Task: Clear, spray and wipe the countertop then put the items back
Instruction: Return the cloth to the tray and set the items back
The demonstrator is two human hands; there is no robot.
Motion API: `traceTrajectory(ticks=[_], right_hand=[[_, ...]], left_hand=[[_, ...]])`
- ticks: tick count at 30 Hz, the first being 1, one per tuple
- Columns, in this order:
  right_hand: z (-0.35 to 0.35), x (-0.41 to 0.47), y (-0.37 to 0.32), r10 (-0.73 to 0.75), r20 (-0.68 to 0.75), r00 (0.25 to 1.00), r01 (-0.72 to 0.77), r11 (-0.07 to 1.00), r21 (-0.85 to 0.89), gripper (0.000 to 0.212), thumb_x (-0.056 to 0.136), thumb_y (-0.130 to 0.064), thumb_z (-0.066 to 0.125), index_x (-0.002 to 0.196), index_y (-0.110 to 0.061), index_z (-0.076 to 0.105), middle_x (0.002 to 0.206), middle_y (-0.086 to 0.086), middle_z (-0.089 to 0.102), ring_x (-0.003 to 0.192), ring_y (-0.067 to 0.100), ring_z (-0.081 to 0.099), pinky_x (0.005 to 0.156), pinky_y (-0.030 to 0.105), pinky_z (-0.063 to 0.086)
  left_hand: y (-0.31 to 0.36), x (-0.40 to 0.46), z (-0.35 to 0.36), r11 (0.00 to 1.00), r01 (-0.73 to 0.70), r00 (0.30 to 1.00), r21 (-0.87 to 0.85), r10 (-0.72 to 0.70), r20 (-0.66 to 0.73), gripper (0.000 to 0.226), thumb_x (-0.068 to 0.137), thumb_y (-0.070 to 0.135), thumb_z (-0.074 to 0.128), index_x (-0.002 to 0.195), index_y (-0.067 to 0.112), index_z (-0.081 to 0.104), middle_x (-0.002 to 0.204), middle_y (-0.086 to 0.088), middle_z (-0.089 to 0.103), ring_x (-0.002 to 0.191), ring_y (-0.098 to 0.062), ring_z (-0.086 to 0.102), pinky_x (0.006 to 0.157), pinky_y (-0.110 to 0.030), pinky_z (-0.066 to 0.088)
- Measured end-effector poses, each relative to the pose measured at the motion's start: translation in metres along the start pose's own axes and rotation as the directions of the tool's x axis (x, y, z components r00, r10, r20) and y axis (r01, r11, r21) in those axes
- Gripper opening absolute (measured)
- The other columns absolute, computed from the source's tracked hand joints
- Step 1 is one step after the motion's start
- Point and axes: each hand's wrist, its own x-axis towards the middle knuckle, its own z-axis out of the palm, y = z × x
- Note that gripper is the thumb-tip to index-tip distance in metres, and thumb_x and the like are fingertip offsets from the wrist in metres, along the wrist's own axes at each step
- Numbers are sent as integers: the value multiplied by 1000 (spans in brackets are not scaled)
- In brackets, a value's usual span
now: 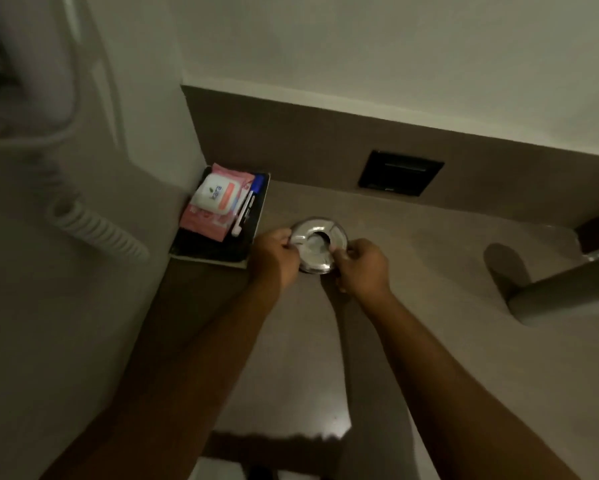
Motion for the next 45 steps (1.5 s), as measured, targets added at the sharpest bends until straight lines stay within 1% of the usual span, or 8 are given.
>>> traceTrajectory(ticks=[10,15,20,26,31,39,42,45], right_hand=[[-1,-42,17,58,15,998,-59,998,13,39,89,-41,62,84,-3,65,81,18,72,79,39,69,72,44,56],[-2,-46,-17,-12,-188,982,14,1000,8,56,88,-48,63,125,-6,60,113,14,70,106,31,64,89,35,51],[53,-27,-96,-149,68,986,152,987,-45,33,91,-44,59,96,-12,67,92,9,71,82,22,65,76,38,55],[109,30,-130,9,180,984,-6,1000,-18,31,91,-36,63,108,-10,65,106,12,70,95,24,68,81,36,57],[124,51,-134,7,152,988,4,998,-70,21,83,-29,72,92,-12,64,102,11,70,92,24,69,83,40,59],[40,33,-110,108,164,980,-132,982,138,31,80,-33,74,67,-6,66,69,17,69,58,24,66,60,37,56],[-26,-8,-48,93,38,995,-95,993,65,42,79,-34,74,64,5,68,63,26,67,57,34,63,62,46,52],[-96,-53,26,189,-50,981,-187,982,34,30,81,-25,74,67,2,70,59,17,67,51,22,60,63,44,55]], left_hand=[[-18,-40,-3,997,-28,1000,72,27,14,32,89,5,60,120,4,63,118,-15,68,102,-32,67,88,-49,56],[-16,-25,-41,962,-120,969,246,168,-182,13,91,19,58,98,18,69,101,-8,68,96,-21,63,76,-26,47],[3,27,-97,822,-173,856,542,398,-331,37,89,23,63,123,8,61,123,-17,63,112,-32,60,94,-42,49],[-9,64,-106,724,-212,886,656,426,-185,72,80,36,73,139,9,42,131,-16,55,121,-33,53,99,-44,45],[-8,73,-104,734,-223,891,642,421,-172,88,77,41,75,146,9,29,137,-17,51,124,-34,51,104,-45,44],[13,61,-107,786,-239,900,570,399,-174,102,64,35,86,145,14,28,132,-16,54,117,-35,56,98,-50,49],[26,43,-85,802,-377,899,464,437,-24,107,64,27,86,148,25,19,136,-12,50,121,-31,53,98,-53,48],[36,13,-40,727,-542,840,421,476,259,109,65,23,85,148,35,14,140,-9,46,123,-27,51,98,-52,49]])
